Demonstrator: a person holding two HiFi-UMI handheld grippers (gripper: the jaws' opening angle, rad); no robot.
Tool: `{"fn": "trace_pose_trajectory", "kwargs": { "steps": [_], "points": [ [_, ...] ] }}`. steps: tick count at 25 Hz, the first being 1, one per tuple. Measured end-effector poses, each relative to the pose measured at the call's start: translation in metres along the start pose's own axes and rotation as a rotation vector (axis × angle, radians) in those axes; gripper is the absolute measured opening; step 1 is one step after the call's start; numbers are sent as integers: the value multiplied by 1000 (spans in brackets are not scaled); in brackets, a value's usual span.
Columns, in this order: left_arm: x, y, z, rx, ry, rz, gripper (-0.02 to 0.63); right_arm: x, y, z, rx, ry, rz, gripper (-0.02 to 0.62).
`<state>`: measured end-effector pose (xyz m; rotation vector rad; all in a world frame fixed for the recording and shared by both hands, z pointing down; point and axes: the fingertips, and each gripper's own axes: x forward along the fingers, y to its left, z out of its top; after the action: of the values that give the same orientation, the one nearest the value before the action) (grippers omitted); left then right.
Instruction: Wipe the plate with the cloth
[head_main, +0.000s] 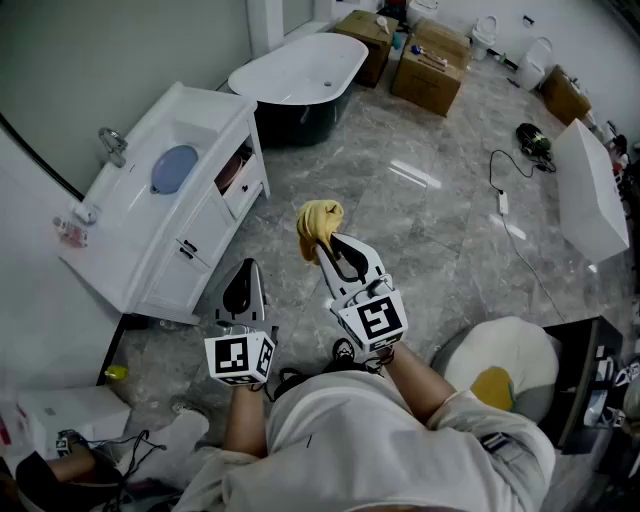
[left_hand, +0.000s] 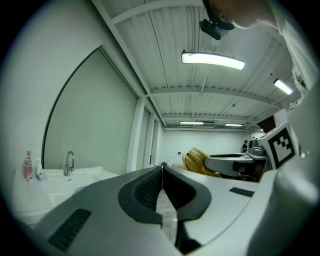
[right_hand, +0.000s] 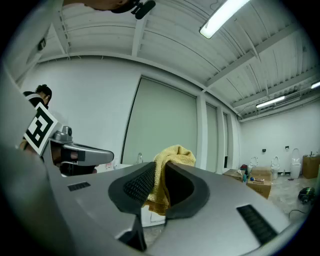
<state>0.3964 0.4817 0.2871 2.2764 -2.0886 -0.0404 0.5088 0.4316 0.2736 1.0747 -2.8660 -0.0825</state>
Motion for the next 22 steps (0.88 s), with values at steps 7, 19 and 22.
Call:
{"fn": "trace_pose_trajectory", "kwargs": {
  "steps": [7, 19, 22],
  "points": [
    [-4, -11, -11, -21, 27, -9, 23, -9, -7, -9, 32, 6, 18, 61],
    [12, -50, -26, -21, 67, -16, 23, -28, -33, -28, 61, 30, 56, 61],
    [19, -61, -32, -30, 85, -1, 23, -29, -45, -33, 57, 12, 89, 61]
  ]
}}
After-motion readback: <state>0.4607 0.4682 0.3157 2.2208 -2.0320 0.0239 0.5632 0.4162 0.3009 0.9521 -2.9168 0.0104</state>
